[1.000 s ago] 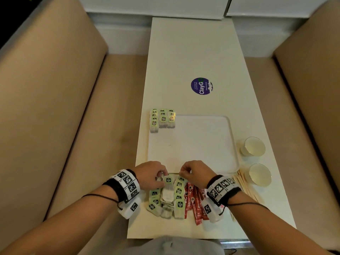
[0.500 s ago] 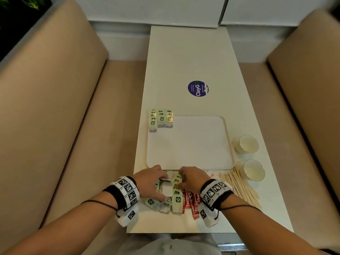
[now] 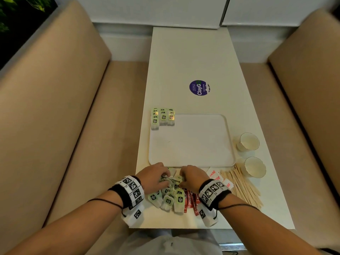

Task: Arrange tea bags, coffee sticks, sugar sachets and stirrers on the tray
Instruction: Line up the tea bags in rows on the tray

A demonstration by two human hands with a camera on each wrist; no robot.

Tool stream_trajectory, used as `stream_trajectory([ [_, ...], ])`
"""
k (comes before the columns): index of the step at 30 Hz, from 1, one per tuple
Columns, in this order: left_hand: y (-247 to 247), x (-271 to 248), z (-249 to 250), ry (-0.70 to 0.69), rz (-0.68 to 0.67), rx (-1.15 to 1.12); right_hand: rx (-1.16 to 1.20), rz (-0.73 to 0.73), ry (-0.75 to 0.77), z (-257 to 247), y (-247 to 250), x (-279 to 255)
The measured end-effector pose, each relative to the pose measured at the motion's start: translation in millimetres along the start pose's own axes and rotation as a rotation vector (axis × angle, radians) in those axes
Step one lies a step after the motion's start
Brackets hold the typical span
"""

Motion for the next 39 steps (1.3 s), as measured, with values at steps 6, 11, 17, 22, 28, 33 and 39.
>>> stream_trajectory([
  [6,2.5,0.3,8.0,-0.044,0.043,-0.025,0.034,0.026,0.005,0.1,-3.0,-1.1],
  [11,6.0,0.1,14.3,-0.071,0.072,-0.068,0.036,0.045,0.028,-2.2,-2.6,-5.2],
  [17,11.5,1.6,14.2,-0.044,0.062,-0.113,0.094,0.093,0.040,4.3,4.9,-10.8],
  [22,11.0,7.5,18.8,-0.062,0.003,-0.039,0.166,0.126,0.042,11.7,19.9,-14.5],
  [28,12.6,17.9,26.7,-0.051,0.027,0.007,0.192,0.130,0.078,13.1,35.2,-14.4],
  [33,25.7,22.1,28.7,-0.076,0.060,-0.070,0.196,0.121,0.102,10.9,40.2,-11.7],
  [39,57.4,27.6,19.7,-0.028,0.170,-0.278,0.222,0.146,0.142,5.8,56.3,-5.5],
])
Point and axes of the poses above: each hand's wrist, its own x-axis towards the middle knuckle, its own y-axis out of the back of the hand, z = x × y, the point moved 5 cm from there along x, towards the middle knuckle, and after that the axes turned 2 degrees about -y, right-handed, at the moved point
